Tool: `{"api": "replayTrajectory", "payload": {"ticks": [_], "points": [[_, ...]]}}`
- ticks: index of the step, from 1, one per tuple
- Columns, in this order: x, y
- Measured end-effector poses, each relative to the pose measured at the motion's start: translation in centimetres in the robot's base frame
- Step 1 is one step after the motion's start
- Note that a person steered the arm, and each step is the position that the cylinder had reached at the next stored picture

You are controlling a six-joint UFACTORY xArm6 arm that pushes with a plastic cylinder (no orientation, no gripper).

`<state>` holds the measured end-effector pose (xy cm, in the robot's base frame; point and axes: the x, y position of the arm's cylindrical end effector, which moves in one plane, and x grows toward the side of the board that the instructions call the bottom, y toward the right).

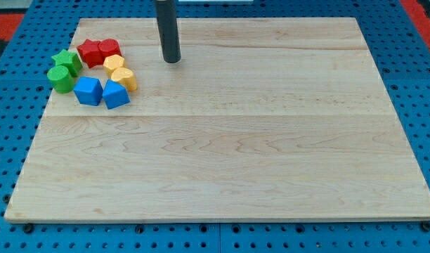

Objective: Separate the group of blocks

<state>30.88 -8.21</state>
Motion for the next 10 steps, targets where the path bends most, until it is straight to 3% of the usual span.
{"api": "replayTrajectory", "payload": {"ticks": [2, 3, 5, 6, 7, 8, 9, 10], "points": [[-0.2, 0.0], [-0.2, 6.3], [-0.2, 9.1], [2.2, 13.0], [9.0, 16.7], [16.4, 12.2], [19.3, 1.5], [19.6, -11.0]]}}
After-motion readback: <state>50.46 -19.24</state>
